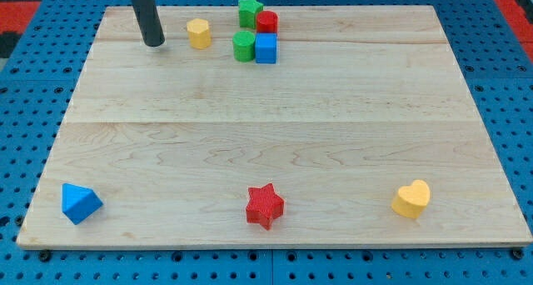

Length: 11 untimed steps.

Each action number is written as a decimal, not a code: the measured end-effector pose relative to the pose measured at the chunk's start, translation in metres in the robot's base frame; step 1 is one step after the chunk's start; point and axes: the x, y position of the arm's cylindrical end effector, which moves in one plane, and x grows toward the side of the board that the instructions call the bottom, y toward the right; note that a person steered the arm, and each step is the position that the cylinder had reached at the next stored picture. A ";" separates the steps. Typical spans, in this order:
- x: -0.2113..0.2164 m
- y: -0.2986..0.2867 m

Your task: Move the blue triangle towards red star

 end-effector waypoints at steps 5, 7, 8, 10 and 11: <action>-0.013 0.078; -0.015 0.078; 0.013 0.083; 0.141 0.064; 0.166 -0.012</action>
